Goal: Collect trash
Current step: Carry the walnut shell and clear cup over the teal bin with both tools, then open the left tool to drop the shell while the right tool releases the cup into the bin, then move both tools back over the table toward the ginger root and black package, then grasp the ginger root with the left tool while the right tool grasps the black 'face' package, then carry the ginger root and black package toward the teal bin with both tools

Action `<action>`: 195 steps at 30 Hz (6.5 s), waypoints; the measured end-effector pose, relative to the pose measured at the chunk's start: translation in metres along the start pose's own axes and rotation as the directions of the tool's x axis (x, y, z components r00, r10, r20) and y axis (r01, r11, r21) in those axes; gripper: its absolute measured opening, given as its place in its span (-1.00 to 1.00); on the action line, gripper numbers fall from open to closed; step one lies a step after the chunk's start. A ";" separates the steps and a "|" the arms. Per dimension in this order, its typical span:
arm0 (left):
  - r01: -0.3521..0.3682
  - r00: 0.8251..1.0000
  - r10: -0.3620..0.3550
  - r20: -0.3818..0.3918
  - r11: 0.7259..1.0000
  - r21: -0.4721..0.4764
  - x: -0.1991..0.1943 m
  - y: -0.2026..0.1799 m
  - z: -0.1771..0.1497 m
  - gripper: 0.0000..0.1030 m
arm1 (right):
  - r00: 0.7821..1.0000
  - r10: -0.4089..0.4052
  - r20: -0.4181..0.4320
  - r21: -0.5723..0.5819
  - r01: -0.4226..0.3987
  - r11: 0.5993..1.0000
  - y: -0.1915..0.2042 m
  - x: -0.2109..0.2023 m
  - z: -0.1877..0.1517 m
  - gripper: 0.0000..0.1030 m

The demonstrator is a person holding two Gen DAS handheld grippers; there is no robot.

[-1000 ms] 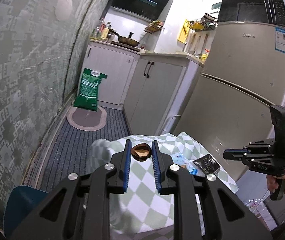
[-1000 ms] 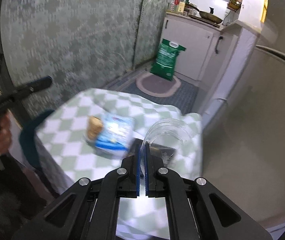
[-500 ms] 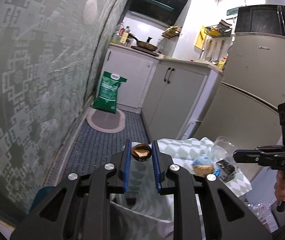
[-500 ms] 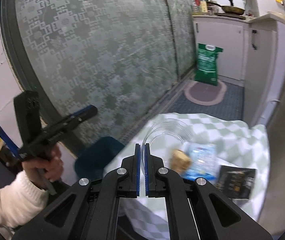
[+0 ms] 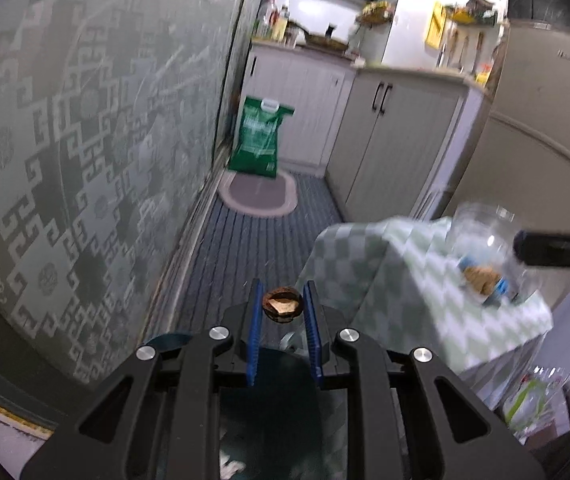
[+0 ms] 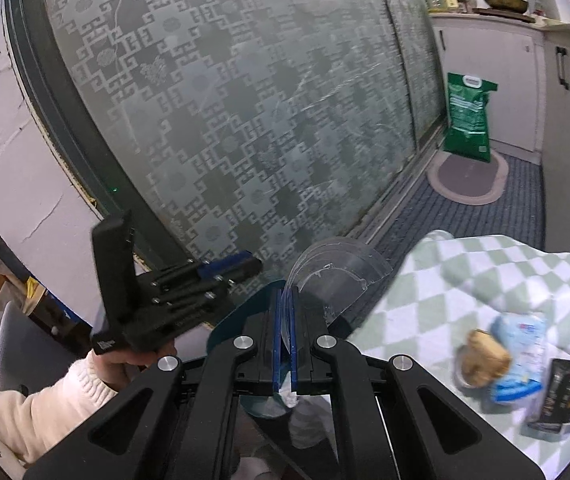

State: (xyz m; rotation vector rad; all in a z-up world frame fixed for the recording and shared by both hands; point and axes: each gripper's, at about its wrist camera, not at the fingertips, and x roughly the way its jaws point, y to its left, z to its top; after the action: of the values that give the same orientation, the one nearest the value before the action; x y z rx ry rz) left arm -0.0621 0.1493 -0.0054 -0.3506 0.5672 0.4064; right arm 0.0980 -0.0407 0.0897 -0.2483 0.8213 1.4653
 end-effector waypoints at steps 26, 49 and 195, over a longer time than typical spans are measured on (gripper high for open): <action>-0.024 0.867 0.021 -0.497 1.000 0.002 0.064 0.041 -0.063 -0.56 | 0.977 -0.023 -0.213 -0.010 0.021 1.000 0.031 0.099 0.001 -0.94; -0.042 0.986 0.022 -0.163 0.992 -0.121 0.012 0.055 -0.016 -0.46 | 0.914 -0.026 -0.405 -0.079 -0.006 0.997 0.045 0.151 -0.041 -0.94; 0.277 0.952 -0.266 0.150 0.959 -0.055 0.018 -0.095 0.019 -0.02 | 0.787 -0.613 0.070 0.100 0.606 0.789 -0.106 -0.116 -0.046 -0.99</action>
State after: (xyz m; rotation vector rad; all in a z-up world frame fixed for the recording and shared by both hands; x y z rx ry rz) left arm 0.0035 0.0801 0.0186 -0.4622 0.3591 0.1845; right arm 0.1938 -0.1735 0.0949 -0.3467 0.6273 0.8216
